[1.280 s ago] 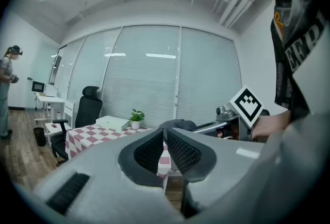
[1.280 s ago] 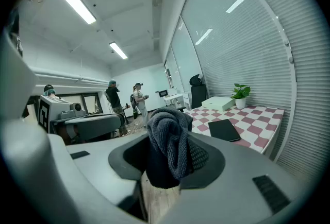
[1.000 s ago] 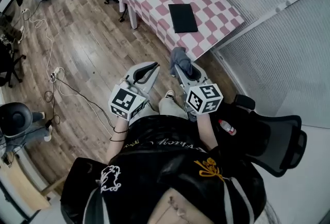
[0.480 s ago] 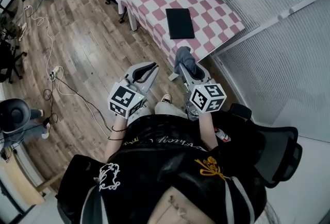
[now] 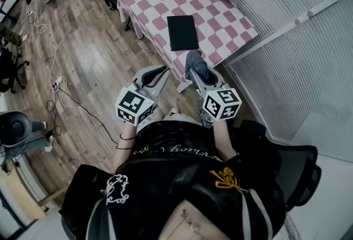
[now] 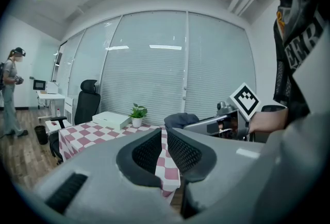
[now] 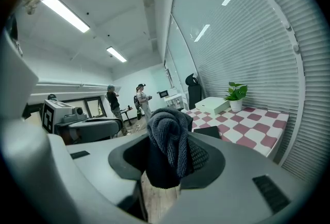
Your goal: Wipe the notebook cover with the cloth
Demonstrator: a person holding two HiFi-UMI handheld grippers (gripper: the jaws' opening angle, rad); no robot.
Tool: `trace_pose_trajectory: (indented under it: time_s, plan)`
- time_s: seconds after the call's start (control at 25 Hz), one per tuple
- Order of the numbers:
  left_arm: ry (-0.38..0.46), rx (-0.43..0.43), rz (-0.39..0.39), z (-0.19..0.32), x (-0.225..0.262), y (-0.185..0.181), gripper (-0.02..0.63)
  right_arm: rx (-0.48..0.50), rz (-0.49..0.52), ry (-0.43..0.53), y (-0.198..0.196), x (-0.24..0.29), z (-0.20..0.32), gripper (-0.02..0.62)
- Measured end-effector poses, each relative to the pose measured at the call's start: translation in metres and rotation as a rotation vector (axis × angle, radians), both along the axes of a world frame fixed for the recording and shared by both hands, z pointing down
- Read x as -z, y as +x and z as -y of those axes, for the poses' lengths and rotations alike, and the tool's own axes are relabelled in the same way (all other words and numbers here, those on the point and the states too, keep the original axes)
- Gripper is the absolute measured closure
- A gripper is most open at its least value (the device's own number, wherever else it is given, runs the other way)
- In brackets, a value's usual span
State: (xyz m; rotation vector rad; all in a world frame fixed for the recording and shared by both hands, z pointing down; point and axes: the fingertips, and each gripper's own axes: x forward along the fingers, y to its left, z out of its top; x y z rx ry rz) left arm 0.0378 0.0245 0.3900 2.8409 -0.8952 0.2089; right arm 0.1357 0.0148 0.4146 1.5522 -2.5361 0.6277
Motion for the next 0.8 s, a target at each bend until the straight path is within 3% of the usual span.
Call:
trace_pose_trajectory:
  time_s: [0.48, 0.8]
  plan:
    - [-0.038, 0.059, 0.058, 0.017, -0.013, 0.013, 0.572, 0.023, 0.065, -0.041, 0.023, -0.026, 0.022, 0.469]
    - [-0.060, 0.038, 0.086, 0.047, -0.031, 0.019, 0.572, -0.005, 0.077, -0.071, 0.032, -0.041, 0.051, 0.469]
